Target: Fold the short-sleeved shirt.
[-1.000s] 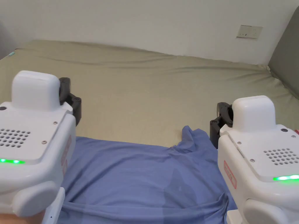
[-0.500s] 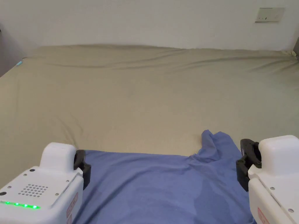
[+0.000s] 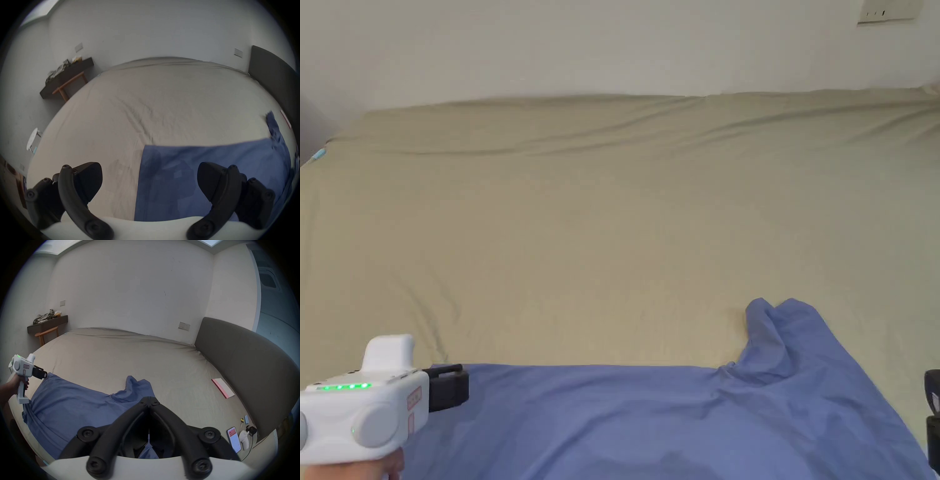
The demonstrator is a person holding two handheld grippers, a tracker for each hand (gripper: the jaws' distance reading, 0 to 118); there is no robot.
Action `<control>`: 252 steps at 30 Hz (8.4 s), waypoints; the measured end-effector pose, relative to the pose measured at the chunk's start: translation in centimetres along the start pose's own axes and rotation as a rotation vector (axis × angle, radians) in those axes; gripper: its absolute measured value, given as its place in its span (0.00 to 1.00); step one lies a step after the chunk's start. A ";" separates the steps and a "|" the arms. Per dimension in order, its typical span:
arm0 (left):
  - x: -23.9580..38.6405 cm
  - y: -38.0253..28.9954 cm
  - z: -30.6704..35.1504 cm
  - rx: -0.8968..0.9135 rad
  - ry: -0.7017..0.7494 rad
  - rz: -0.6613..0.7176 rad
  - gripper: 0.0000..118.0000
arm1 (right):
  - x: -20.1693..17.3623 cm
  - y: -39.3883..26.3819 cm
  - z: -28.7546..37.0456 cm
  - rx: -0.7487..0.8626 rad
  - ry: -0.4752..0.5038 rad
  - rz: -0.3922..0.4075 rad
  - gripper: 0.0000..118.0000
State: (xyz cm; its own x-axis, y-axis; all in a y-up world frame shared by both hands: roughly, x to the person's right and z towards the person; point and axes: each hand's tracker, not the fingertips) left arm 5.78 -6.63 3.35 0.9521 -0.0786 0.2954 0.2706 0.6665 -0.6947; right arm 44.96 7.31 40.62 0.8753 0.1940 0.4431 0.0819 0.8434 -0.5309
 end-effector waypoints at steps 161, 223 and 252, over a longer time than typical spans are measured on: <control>9.1 -7.5 38.2 0.776 -0.117 -0.218 0.00 | -9.9 3.9 17.6 0.392 0.092 0.090 0.02; -13.1 -17.6 12.2 -0.235 -0.687 0.473 0.09 | -10.8 2.3 13.1 0.146 0.156 0.113 0.02; -2.1 -9.2 21.8 -0.265 -0.587 0.093 0.09 | -6.8 1.1 15.3 0.183 0.145 0.012 0.02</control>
State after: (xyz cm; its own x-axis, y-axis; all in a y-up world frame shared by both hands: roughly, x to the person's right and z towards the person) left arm -1.81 3.60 23.45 0.7574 0.4387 0.4836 0.2885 0.4395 -0.8507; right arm 31.77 14.56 48.05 0.9362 0.1411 0.3219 -0.0047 0.9209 -0.3899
